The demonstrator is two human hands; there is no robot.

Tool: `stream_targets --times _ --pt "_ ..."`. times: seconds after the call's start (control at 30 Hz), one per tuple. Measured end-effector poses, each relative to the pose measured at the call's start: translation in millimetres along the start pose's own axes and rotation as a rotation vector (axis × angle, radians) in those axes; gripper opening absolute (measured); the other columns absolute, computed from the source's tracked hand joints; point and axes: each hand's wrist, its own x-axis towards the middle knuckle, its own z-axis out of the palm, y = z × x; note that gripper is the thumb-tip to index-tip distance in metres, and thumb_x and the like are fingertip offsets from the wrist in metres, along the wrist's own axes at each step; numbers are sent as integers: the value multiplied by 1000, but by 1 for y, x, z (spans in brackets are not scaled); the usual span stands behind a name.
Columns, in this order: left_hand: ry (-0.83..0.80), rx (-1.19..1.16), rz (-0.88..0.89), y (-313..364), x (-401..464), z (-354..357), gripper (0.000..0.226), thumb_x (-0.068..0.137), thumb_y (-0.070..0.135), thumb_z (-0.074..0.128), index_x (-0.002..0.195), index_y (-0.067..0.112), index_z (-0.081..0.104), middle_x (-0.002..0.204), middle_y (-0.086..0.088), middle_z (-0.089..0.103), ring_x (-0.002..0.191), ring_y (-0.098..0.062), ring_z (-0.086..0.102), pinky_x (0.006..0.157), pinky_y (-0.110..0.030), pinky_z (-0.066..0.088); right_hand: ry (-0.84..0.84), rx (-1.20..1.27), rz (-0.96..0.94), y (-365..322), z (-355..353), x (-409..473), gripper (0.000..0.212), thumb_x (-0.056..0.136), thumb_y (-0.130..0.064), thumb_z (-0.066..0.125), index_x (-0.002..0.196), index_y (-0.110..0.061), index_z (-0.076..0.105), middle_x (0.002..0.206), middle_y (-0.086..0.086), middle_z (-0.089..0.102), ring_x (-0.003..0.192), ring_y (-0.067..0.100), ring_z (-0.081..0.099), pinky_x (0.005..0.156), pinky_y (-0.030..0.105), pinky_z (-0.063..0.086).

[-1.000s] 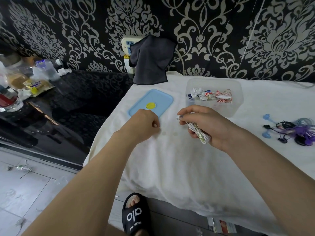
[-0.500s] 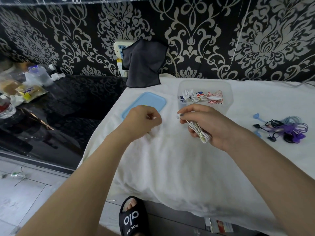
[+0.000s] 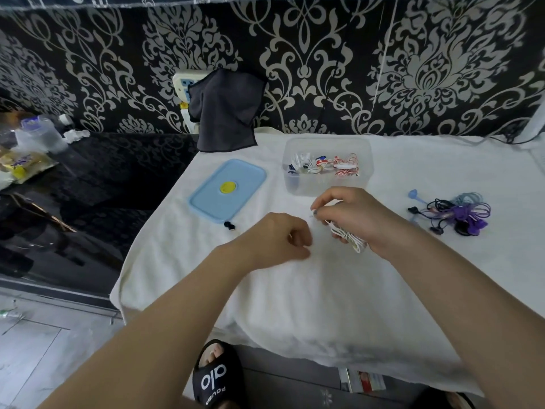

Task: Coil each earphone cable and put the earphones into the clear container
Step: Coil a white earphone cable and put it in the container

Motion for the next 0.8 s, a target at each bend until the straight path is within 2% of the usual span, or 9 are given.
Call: stream_targets --times 0.07,0.13,0.2,0.27,0.33,0.4,0.47,0.6,0.8 --pt "-4 -77 -46 -3 -3 -6 9 90 16 68 94 17 75 79 5 72 64 -5 61 64 -14 49 -20 -51 8 2 -2 -1 12 84 -8 65 92 -12 72 69 2 64 51 17 55 44 19 41" --pt "1 -152 -106 -9 -4 -12 18 93 12 59 95 19 76 84 -2 76 73 -14 70 76 -30 59 -33 -62 8 4 -5 -2 12 84 -8 64 91 -12 73 66 1 64 50 16 56 44 19 41" --pt "7 -188 -135 -14 -5 -17 28 92 1 53 92 18 76 88 -6 77 75 -13 72 87 -41 60 -32 -60 1 6 -8 -2 12 85 -7 64 90 -12 74 64 0 64 51 16 55 44 19 41" --pt "8 -201 -143 -17 -7 -20 35 90 -4 50 87 20 75 88 -4 77 77 -12 73 88 -46 59 -34 -54 -4 7 -9 -3 13 85 -6 64 90 -11 75 62 -2 64 50 15 54 43 18 41" --pt "-10 -197 -148 -17 -9 -20 33 88 -2 54 88 24 75 87 3 76 76 -9 72 84 -38 60 -38 -41 -9 8 -10 -3 13 86 -4 63 91 -9 75 60 -3 64 46 13 53 43 17 40" --pt "-36 -166 -147 -14 -10 -18 26 88 4 63 92 26 75 88 11 73 78 -6 70 72 -21 55 -32 -41 -8 9 -11 -2 14 85 -4 63 91 -9 75 63 -2 65 45 13 52 43 17 40" --pt "-42 -129 -121 -10 -9 -12 21 85 9 72 95 28 74 95 9 71 79 -6 67 66 -12 50 -27 -52 -5 9 -11 -1 14 84 -4 64 92 -10 74 68 1 67 45 13 52 44 18 42" --pt "-66 -79 -76 -3 -6 -4 22 79 10 77 94 25 73 98 3 66 76 -6 62 71 -27 55 -32 -66 -9 11 -11 0 12 83 -5 68 92 -12 73 73 6 67 47 14 53 45 20 43" --pt "-38 43 8 -3 -3 1 13 82 13 75 89 23 71 98 -2 64 78 -9 57 71 -12 44 -35 -49 -36 12 -10 1 11 81 -8 71 90 -14 74 69 7 63 50 16 54 49 24 43"
